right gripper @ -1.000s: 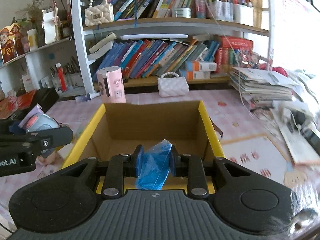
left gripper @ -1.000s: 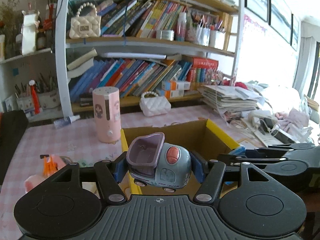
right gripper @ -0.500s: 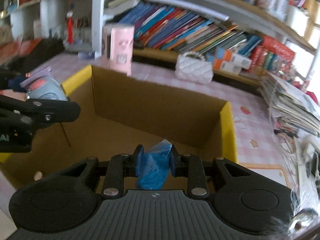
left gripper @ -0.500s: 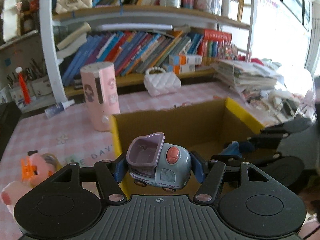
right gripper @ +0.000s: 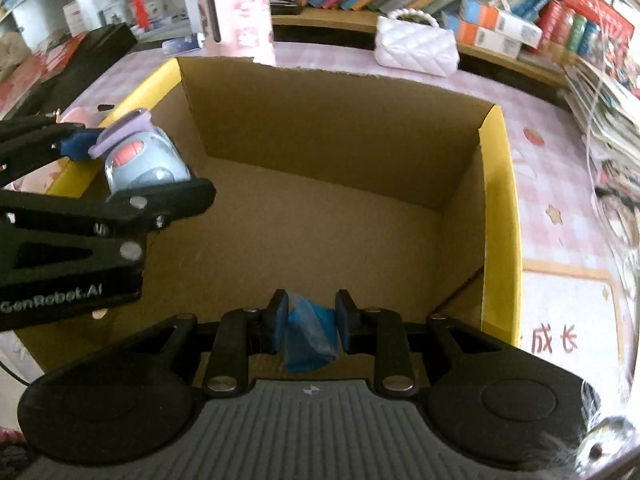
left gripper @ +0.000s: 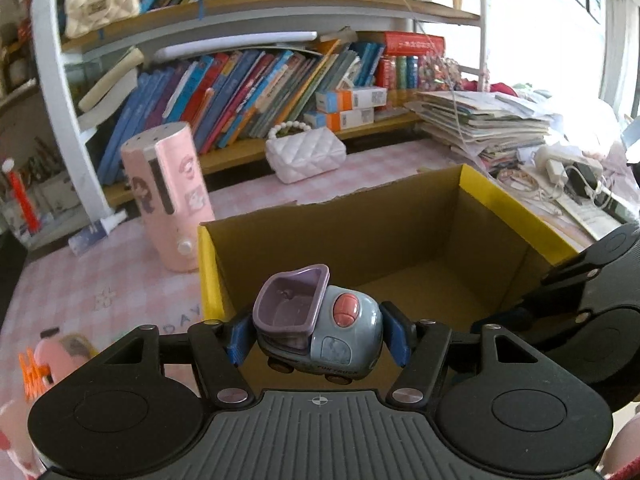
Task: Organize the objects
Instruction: 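Open the left tool dropping the car while the right tool releases the bag into the box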
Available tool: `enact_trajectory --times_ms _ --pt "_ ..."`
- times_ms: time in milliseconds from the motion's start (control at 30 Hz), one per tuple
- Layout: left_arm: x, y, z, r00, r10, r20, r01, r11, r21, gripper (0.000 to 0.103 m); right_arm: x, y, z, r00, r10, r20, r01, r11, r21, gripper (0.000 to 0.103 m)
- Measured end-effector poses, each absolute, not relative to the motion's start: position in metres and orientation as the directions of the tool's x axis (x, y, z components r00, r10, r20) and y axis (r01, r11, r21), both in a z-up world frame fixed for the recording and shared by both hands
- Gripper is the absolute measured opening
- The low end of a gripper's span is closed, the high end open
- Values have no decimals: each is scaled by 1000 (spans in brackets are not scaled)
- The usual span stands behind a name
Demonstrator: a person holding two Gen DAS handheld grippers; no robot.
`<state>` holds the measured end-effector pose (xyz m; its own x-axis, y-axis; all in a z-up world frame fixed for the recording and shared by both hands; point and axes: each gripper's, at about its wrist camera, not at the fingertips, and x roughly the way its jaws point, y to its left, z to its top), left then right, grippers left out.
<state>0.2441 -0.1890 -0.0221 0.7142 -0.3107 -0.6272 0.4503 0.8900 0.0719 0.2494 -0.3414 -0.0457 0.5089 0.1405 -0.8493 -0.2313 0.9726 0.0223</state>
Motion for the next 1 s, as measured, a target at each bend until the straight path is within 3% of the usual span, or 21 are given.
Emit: enact_trajectory --times_ms 433,500,600,700,1000 --pt "244 -196 -23 707 -304 -638 461 883 89 69 246 -341 -45 544 79 -835 -240 969 -65 24" --pt "241 -196 -21 719 -304 -625 458 884 97 79 244 -339 -44 561 75 -824 -244 967 -77 36" --pt "233 -193 -14 745 -301 -596 442 891 102 81 240 -339 -39 594 89 -799 -251 965 -79 56" --pt "224 -186 -2 774 -297 -559 413 906 90 82 232 -338 -34 633 98 -768 -252 964 -85 61" --pt "181 -154 28 848 -265 -459 321 946 46 91 195 -333 -9 761 67 -645 -149 986 -73 66"
